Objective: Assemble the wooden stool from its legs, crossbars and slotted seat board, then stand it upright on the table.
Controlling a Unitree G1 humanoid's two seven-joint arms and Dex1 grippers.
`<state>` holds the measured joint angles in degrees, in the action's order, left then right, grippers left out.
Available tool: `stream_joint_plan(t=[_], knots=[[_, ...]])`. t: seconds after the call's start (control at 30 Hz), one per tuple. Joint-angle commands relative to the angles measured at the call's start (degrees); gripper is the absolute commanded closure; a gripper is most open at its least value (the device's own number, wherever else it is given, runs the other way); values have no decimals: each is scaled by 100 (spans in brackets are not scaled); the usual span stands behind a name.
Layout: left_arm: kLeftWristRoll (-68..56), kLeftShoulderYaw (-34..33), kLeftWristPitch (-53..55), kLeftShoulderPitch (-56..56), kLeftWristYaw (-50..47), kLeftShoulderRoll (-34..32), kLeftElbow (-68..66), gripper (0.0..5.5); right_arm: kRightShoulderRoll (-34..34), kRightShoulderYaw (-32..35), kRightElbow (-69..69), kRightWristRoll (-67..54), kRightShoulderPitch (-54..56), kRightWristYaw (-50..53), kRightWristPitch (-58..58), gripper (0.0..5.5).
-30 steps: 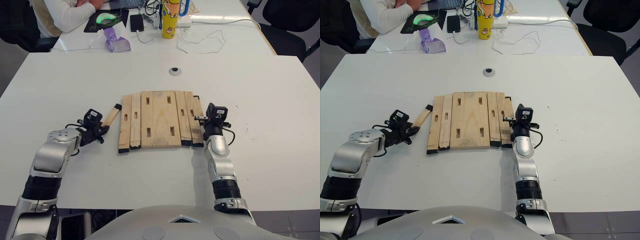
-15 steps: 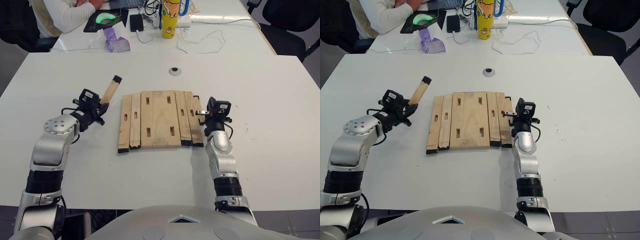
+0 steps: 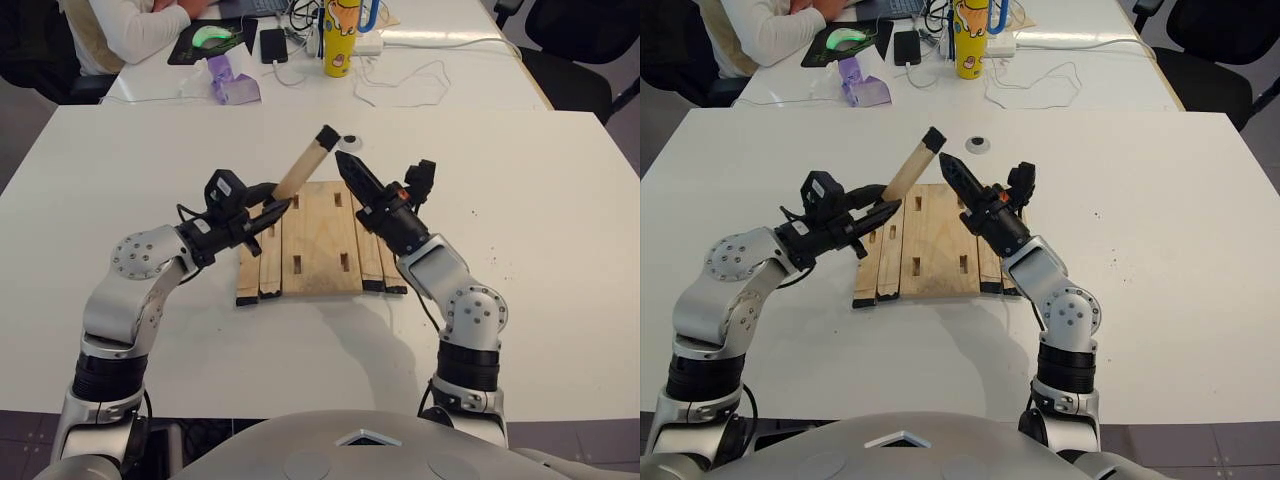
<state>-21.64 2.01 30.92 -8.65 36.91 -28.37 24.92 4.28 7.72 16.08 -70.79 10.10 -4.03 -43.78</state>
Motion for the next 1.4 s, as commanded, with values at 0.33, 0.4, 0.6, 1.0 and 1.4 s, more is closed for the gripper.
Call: stream_joint_plan(t=[0.33, 0.4, 0.6, 1.0, 1.4], knots=[[88, 259, -22, 86, 165, -195, 218, 415, 63, 2, 33, -388, 109, 373, 99, 293], [137, 294, -76, 79, 172, -222, 194, 415, 62, 3, 10, -398, 123, 392, 124, 323], [203, 329, -132, 86, 190, -237, 166, 415, 33, -46, 3, -428, 135, 405, 160, 421], [280, 321, -185, 140, 111, -218, 114, 378, -125, -50, -68, -158, 199, 385, 246, 502], [241, -661, -709, 647, -1240, 787, -760, 357, -931, -49, -209, 2487, 418, 266, 1613, 503]])
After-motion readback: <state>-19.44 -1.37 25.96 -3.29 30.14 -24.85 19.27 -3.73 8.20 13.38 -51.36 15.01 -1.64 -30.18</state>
